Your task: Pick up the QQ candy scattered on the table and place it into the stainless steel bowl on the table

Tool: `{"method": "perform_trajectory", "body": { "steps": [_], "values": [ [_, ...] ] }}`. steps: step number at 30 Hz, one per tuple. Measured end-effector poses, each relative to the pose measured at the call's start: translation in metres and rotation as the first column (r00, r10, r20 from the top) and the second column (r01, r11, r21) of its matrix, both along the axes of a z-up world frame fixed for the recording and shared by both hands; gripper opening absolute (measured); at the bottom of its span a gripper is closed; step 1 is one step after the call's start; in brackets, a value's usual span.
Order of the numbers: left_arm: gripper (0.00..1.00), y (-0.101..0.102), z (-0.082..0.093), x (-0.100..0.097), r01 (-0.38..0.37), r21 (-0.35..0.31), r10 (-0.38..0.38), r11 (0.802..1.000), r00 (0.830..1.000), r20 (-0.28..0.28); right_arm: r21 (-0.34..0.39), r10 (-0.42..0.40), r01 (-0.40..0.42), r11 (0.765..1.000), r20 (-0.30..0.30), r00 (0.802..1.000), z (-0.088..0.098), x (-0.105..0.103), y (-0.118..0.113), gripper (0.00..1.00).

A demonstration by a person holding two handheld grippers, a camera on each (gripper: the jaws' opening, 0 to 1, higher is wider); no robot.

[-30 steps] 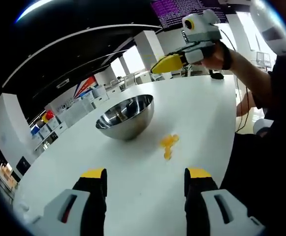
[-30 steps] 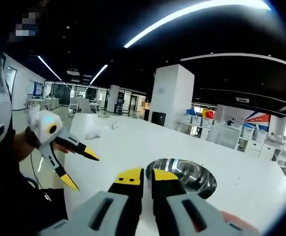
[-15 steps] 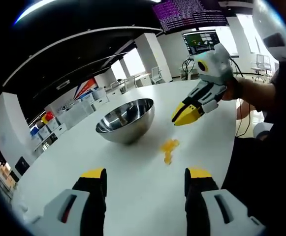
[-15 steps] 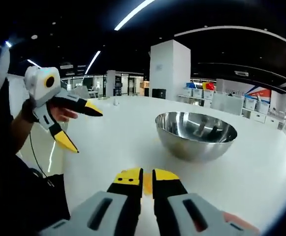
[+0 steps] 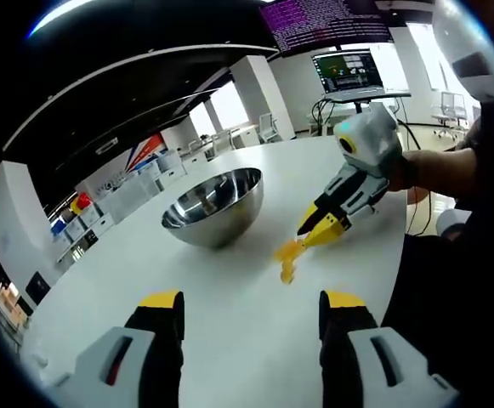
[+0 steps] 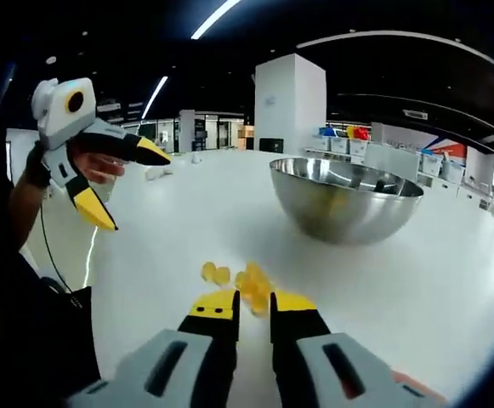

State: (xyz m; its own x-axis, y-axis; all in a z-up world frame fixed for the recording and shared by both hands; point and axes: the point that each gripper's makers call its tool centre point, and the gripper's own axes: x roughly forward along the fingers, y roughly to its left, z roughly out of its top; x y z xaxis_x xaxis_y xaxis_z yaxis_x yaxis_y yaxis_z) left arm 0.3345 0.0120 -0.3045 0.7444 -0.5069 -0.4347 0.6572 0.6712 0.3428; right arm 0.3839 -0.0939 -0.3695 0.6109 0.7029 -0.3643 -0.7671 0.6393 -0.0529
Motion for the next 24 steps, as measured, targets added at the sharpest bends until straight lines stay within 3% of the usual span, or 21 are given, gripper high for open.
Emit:
{"method": "perform_trajectory", "body": {
  "steps": [24],
  "values": [
    [0.64,-0.0020,-0.0027,-0.0024,0.006,0.001,-0.006,1.000,1.000,-0.003,-0.023,0.008,-0.008,1.000,0.007,1.000,-0.0054,0.0034,0.0024,0.13]
  ]
}}
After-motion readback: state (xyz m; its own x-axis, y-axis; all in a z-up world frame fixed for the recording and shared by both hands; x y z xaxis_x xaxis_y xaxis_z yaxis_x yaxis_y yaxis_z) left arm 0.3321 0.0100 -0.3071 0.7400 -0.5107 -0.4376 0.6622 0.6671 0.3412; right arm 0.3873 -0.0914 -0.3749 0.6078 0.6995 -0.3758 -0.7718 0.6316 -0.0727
